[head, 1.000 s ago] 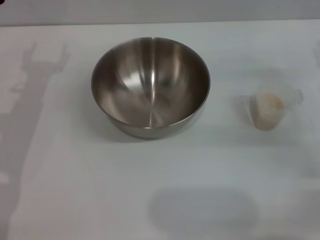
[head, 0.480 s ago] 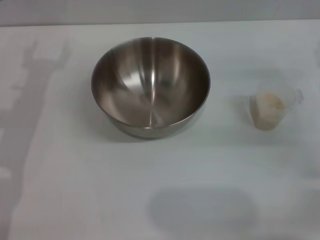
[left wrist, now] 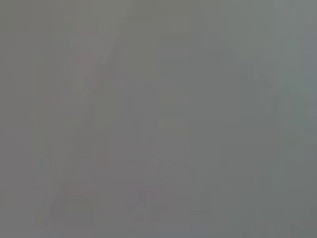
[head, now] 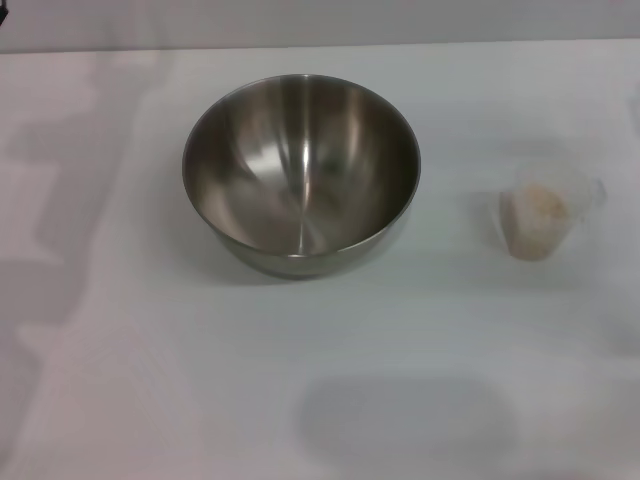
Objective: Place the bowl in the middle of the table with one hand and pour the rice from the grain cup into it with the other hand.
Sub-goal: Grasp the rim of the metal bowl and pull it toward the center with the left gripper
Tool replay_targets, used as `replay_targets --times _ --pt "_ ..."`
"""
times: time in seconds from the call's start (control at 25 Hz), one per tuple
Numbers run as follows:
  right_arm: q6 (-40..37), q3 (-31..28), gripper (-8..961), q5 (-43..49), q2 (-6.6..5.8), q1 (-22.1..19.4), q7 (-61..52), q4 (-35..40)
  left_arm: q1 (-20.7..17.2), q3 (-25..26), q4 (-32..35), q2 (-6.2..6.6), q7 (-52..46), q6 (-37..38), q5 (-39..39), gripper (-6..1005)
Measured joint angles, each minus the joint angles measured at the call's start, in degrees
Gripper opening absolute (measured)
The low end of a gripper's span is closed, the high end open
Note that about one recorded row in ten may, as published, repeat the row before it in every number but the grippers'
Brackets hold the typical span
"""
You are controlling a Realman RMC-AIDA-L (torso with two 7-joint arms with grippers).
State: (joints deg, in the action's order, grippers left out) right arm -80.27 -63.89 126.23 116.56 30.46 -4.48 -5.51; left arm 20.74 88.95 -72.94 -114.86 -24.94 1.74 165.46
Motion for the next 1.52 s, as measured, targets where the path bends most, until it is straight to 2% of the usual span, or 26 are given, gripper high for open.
replay_targets --times 0.04,0.08,0.12,0.16,0.24,0.36,0.4,0.44,0.48,0.52,0.56,0.64,0.72,0.76,0.96,1.04,1.2,1.52 --pt "-0.01 0.05 702 0.00 0.01 -0.03 -0.04 -0.01 0.03 0.00 -2.87 0.27 0.83 -4.82 -0.03 771" --pt "-0.03 0.07 702 0.00 0.01 -0.07 -0.13 -0.01 0.03 0.00 -2.87 0.27 0.83 -4.82 -0.03 766" --pt "-0.04 0.10 702 0.01 0.04 -0.11 -0.27 -0.02 0.08 0.15 -8.88 0.55 3.58 -14.62 -0.24 761" --pt "-0.04 0.10 702 0.01 0.04 -0.11 -0.27 -0.02 0.08 0.15 -8.88 0.55 3.58 -14.62 -0.24 755" --pt "-0.06 0.14 702 0.03 0.10 -0.13 -0.33 -0.03 0.29 0.79 -14.24 0.48 7.10 -23.94 -0.77 745" --pt "-0.13 0.30 702 0.13 0.12 -0.14 -0.35 -0.06 1.49 3.54 -20.38 -0.44 15.89 -38.05 -4.54 740" --pt "-0.18 0.33 702 0.20 0.13 -0.14 -0.36 -0.24 2.94 6.72 -22.75 -1.63 22.73 -46.24 -8.88 740" --pt "-0.18 0.33 702 0.20 0.13 -0.14 -0.36 -0.24 2.94 6.72 -22.75 -1.63 22.73 -46.24 -8.88 740" --pt "-0.21 0.35 702 0.21 0.13 -0.14 -0.37 -0.34 5.06 10.20 -23.49 -2.93 30.00 -55.23 -12.91 740" --pt "-0.25 0.45 702 0.24 0.17 -0.11 -0.38 -0.56 6.04 11.00 -23.28 -3.11 31.63 -57.98 -13.50 740" --pt "-0.25 0.45 702 0.24 0.17 -0.11 -0.38 -0.56 6.04 11.00 -23.28 -3.11 31.63 -57.98 -13.50 740" --pt "-0.26 0.54 702 0.27 0.22 0.02 -0.38 -0.64 9.02 12.11 -21.65 -3.14 34.02 -64.57 -14.06 740" --pt "-0.26 0.58 702 0.33 0.23 0.09 -0.37 -0.67 10.18 12.34 -20.74 -3.10 34.46 -66.56 -14.01 740" --pt "-0.26 0.59 702 0.47 0.23 0.15 -0.29 -0.70 13.38 13.33 -17.26 -3.15 35.93 -71.19 -13.79 740" --pt "-0.25 0.62 702 1.11 0.25 0.21 -0.29 -0.77 18.16 14.85 -9.21 -3.01 36.82 -75.47 -13.17 740" --pt "-0.26 0.62 702 1.12 0.25 0.21 -0.19 -0.78 18.71 15.22 -7.92 -2.99 36.85 -76.13 -12.55 740" --pt "-0.27 0.62 702 1.12 0.25 0.21 -0.13 -0.77 22.32 15.51 -1.64 -3.09 36.95 -79.08 -8.85 741" --pt "-0.67 0.61 703 1.12 0.25 0.02 -0.09 -0.73 24.02 15.40 2.69 -3.12 36.99 -79.56 -8.49 741"
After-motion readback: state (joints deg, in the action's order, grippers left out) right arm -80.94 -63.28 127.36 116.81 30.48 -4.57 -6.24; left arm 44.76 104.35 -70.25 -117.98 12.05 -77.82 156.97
